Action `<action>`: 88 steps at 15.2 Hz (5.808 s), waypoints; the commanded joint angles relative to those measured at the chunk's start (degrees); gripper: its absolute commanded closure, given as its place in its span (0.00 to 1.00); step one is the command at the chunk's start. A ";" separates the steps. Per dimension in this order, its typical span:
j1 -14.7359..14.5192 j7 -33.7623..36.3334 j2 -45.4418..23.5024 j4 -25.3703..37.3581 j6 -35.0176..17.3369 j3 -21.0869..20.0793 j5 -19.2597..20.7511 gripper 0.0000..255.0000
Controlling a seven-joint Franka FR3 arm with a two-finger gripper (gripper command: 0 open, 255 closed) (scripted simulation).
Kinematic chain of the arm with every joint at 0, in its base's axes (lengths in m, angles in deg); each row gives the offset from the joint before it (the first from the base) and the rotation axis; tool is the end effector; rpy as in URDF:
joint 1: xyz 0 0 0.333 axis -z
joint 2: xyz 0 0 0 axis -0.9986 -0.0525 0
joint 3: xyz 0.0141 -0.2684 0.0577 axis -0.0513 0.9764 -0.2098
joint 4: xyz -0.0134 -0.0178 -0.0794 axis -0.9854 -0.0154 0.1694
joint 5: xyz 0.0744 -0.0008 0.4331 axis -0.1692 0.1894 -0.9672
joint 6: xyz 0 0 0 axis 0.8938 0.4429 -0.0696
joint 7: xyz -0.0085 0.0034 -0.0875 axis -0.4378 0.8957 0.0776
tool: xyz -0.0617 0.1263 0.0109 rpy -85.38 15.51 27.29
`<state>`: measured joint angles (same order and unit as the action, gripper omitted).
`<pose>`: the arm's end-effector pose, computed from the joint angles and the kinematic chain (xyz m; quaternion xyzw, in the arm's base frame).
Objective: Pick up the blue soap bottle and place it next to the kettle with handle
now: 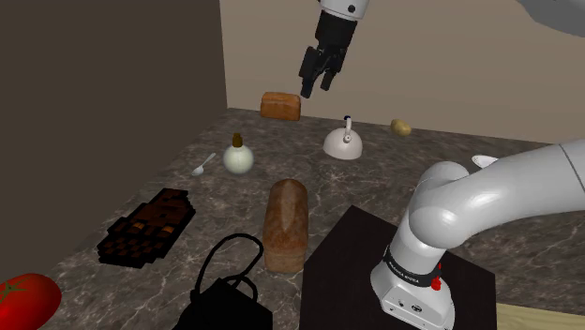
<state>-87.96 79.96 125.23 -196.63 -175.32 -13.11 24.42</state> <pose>0.3863 0.0349 0.5975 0.9941 0.0161 0.1076 0.0026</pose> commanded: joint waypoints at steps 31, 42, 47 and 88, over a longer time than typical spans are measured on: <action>3.70 3.79 -62.07 30.45 -26.46 0.95 3.05 0.00; 3.73 3.98 -66.86 30.45 -31.11 1.12 3.26 0.00; 3.73 3.98 -66.87 30.46 -31.09 1.12 3.26 0.00; 3.67 3.52 -63.62 49.12 -9.20 0.99 2.92 1.00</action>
<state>-84.29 83.49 61.59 -148.37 -185.39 -12.13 27.35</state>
